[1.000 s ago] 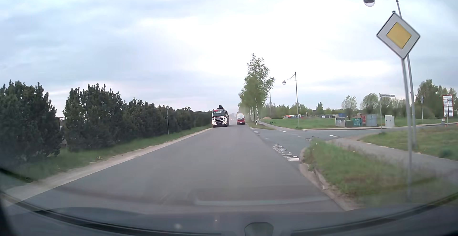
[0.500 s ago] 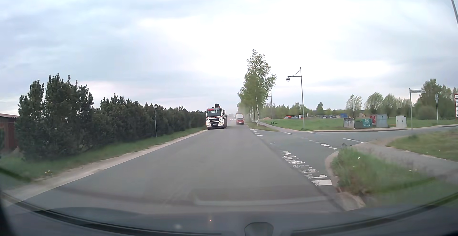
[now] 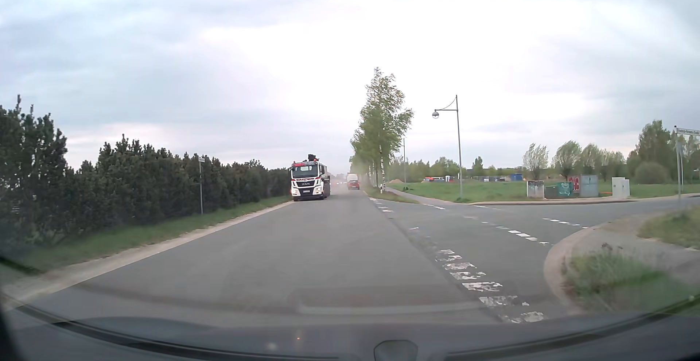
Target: Follow the waypoints while adhering to traffic rules and regulations
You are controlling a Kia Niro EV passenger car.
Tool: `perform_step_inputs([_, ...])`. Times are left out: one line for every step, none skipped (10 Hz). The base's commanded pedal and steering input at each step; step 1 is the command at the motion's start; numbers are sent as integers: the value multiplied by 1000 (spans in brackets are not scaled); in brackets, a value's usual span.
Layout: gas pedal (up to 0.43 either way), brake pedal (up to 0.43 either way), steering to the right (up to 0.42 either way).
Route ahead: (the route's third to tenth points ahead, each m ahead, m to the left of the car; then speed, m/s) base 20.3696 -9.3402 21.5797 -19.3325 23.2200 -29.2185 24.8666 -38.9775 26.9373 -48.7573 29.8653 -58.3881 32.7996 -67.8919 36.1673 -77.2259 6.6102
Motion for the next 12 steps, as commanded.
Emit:
perform_step_inputs([39,0,89])
perform_step_inputs([39,0,107])
perform_step_inputs([47,0,121])
perform_step_inputs([59,0,136])
perform_step_inputs([59,0,155])
perform_step_inputs([59,0,181])
perform_step_inputs([67,0,199])
perform_step_inputs([87,0,219])
perform_step_inputs([98,0,237])
perform_step_inputs([98,0,255])
perform_step_inputs([110,0,275])
perform_step_inputs([110,0,287])
